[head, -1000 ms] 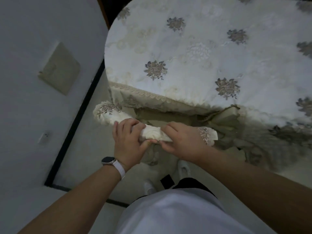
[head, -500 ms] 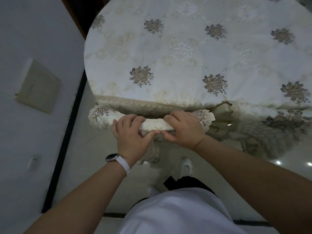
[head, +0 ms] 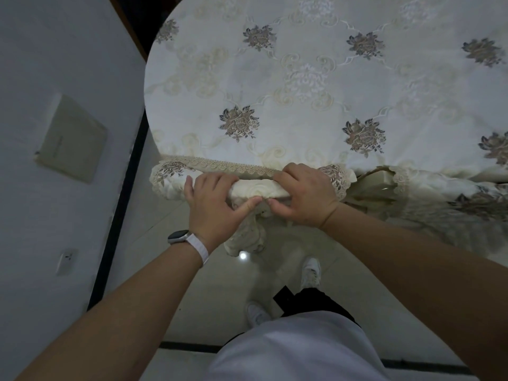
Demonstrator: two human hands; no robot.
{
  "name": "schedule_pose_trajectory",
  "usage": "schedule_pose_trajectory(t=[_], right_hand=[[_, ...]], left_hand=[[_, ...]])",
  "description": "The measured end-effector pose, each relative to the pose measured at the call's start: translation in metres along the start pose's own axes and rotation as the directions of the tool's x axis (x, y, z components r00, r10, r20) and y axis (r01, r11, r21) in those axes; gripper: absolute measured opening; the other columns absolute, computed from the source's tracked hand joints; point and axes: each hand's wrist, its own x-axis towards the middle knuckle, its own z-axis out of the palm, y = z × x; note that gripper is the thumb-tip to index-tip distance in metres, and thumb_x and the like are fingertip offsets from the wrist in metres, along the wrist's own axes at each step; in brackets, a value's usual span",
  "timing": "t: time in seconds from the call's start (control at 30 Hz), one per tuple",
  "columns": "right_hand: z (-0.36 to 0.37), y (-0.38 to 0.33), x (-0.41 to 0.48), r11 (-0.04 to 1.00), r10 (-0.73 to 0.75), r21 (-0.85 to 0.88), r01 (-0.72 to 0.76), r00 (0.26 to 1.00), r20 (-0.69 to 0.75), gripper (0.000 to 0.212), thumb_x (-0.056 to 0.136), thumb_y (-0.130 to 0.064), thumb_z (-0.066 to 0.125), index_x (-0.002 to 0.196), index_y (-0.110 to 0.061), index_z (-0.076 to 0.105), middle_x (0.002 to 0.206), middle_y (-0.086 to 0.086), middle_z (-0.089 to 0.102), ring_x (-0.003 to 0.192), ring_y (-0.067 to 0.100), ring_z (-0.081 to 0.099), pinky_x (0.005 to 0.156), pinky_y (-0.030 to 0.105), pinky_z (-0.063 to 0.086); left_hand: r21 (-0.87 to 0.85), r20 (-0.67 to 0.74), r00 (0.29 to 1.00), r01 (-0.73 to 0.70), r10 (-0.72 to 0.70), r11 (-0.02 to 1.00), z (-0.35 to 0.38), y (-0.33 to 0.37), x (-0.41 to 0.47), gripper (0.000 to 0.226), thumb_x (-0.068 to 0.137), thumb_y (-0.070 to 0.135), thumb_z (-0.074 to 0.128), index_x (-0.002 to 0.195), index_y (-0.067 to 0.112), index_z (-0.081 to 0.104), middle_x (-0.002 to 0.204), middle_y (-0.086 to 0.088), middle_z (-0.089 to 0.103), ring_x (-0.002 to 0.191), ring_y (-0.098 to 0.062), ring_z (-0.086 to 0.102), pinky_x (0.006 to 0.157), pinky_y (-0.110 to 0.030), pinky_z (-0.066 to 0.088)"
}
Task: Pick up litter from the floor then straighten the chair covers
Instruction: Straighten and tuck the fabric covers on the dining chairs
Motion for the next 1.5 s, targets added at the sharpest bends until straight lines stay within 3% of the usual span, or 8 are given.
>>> schedule_pose_trajectory(t=[0.33, 0.57, 0.73, 0.83, 1.03, 1.2, 1.5], right_hand=[[-0.001, -0.001, 0.002, 1.0, 0.002, -0.022, -0.001, 0.998, 0.062, 0.044, 0.076, -0.054, 0.057, 0.09, -0.014, 0.067, 0.082, 0.006, 0.058, 0.068, 0.025, 0.055, 0.055, 0.029, 0.035], [-0.015, -0.002, 0.002, 1.0, 0.002, -0.003, -0.001, 0.975, 0.222, 0.049, 0.083, -0.057, 0.049, 0.108, -0.017, 0.063, 0.093, 0.005, 0.058, 0.08, 0.025, 0.056, 0.065, 0.031, 0.033], [-0.038, -0.003, -0.018, 0.999, 0.032, -0.009, -0.031, 0.954, 0.297, 0.051, 0.088, -0.05, 0.048, 0.126, -0.018, 0.057, 0.113, 0.005, 0.06, 0.1, 0.025, 0.058, 0.084, 0.04, 0.047], [-0.058, 0.003, -0.043, 0.994, 0.1, -0.059, -0.087, 0.956, 0.275, 0.049, 0.086, -0.045, 0.054, 0.125, -0.015, 0.059, 0.123, 0.006, 0.059, 0.111, 0.027, 0.057, 0.093, 0.042, 0.047], [-0.107, 0.029, -0.098, 0.962, 0.246, -0.176, -0.211, 0.946, 0.213, 0.049, 0.084, -0.044, 0.052, 0.122, -0.015, 0.062, 0.123, 0.007, 0.062, 0.109, 0.028, 0.059, 0.09, 0.041, 0.048], [-0.137, 0.078, -0.126, 0.948, 0.237, -0.252, -0.192, 0.958, 0.159, 0.047, 0.087, -0.047, 0.052, 0.118, -0.014, 0.062, 0.122, 0.009, 0.061, 0.11, 0.03, 0.058, 0.094, 0.043, 0.045], [-0.194, 0.195, -0.168, 0.958, 0.197, -0.219, -0.183, 0.98, 0.041, 0.044, 0.085, -0.044, 0.058, 0.114, -0.012, 0.064, 0.121, 0.011, 0.062, 0.108, 0.031, 0.058, 0.092, 0.044, 0.045]], left_hand=[[0.013, -0.002, 1.0, -0.019, 0.019, 1.0, 0.002, -0.004, 0.003, 0.063, 0.073, 0.076, 0.055, 0.102, 0.021, 0.066, 0.106, 0.001, 0.061, 0.111, -0.024, 0.05, 0.112, -0.055, 0.018], [0.066, 0.091, 0.996, -0.023, 0.017, 0.998, -0.008, 0.008, -0.003, 0.056, 0.081, 0.07, 0.051, 0.112, 0.025, 0.063, 0.117, 0.005, 0.061, 0.119, -0.021, 0.048, 0.115, -0.057, 0.015], [0.025, 0.066, 0.988, -0.141, 0.139, 0.99, -0.007, 0.032, -0.017, 0.04, 0.089, 0.047, 0.05, 0.116, 0.02, 0.064, 0.122, 0.002, 0.062, 0.12, -0.023, 0.053, 0.113, -0.054, 0.024], [-0.01, 0.054, 0.986, -0.16, 0.161, 0.987, -0.003, 0.045, -0.025, 0.035, 0.09, 0.039, 0.055, 0.118, 0.02, 0.063, 0.126, 0.003, 0.061, 0.123, -0.022, 0.051, 0.113, -0.055, 0.025], [-0.055, 0.093, 0.953, -0.284, 0.288, 0.957, 0.008, 0.094, -0.034, 0.04, 0.089, 0.04, 0.051, 0.121, 0.019, 0.062, 0.128, -0.002, 0.059, 0.125, -0.024, 0.05, 0.112, -0.055, 0.028], [-0.051, 0.093, 0.92, -0.377, 0.38, 0.925, 0.025, 0.154, -0.026, 0.04, 0.092, 0.041, 0.052, 0.124, 0.019, 0.061, 0.132, -0.001, 0.058, 0.128, -0.024, 0.048, 0.112, -0.05, 0.026], [-0.039, 0.154, 0.918, -0.364, 0.366, 0.93, 0.093, 0.287, -0.009, 0.041, 0.09, 0.044, 0.051, 0.123, 0.02, 0.061, 0.133, -0.003, 0.058, 0.128, -0.025, 0.048, 0.108, -0.053, 0.036]])
